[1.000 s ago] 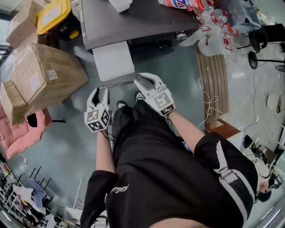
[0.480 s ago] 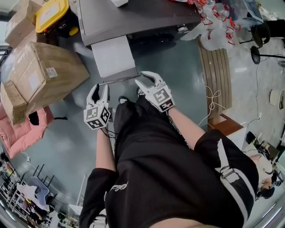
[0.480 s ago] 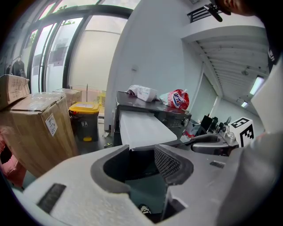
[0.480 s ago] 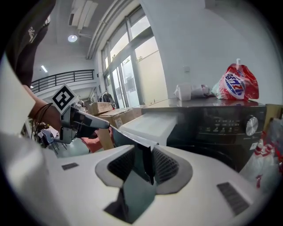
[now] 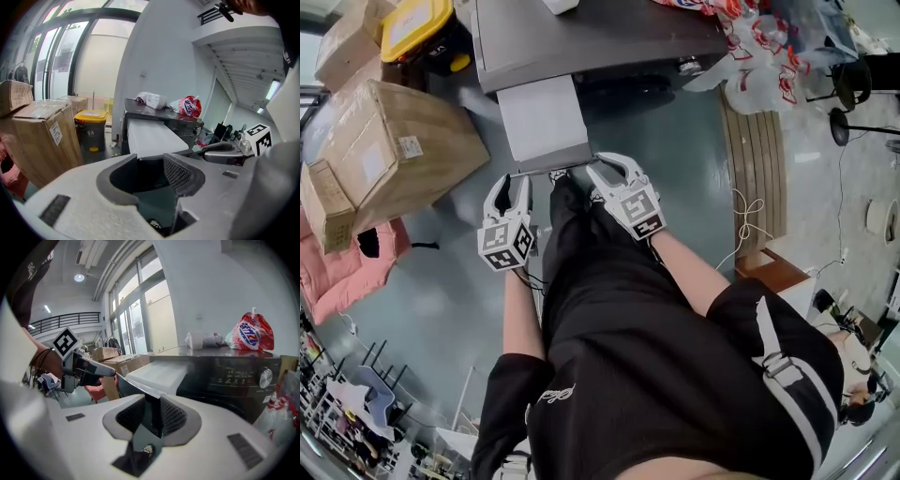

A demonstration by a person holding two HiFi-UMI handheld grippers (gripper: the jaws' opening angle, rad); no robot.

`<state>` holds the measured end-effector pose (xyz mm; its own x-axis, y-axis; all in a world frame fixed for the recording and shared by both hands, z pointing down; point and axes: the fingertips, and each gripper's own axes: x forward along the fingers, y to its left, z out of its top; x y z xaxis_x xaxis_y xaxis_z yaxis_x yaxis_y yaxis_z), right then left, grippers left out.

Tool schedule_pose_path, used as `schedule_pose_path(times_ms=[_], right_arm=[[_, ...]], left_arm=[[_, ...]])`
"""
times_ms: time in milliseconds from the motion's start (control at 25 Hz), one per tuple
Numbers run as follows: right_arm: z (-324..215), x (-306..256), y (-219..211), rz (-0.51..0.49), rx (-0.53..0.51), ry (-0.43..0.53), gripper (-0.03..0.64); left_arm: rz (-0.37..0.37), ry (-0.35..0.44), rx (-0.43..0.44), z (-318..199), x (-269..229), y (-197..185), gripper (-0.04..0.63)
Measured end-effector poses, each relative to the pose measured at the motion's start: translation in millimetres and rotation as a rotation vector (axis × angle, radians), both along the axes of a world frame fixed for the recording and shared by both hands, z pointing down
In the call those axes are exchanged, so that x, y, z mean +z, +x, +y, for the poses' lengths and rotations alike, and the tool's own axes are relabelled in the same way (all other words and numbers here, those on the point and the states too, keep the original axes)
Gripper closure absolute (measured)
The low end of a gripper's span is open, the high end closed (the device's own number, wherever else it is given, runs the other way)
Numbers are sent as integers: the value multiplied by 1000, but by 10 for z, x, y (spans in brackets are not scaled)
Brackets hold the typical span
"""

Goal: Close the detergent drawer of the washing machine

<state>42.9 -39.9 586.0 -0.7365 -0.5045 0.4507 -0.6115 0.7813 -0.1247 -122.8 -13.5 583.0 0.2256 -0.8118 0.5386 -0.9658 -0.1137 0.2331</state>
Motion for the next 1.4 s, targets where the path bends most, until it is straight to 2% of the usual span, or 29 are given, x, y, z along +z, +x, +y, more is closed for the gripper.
schedule_pose_path(times_ms=[480, 1400], right_arm=[[-63, -14, -32, 10, -26, 2, 512], [-336, -41, -117, 6, 3, -3, 509]], left_arm=[[14, 9, -14, -51, -4, -24, 411], [5, -6, -5, -331, -27, -106, 413]])
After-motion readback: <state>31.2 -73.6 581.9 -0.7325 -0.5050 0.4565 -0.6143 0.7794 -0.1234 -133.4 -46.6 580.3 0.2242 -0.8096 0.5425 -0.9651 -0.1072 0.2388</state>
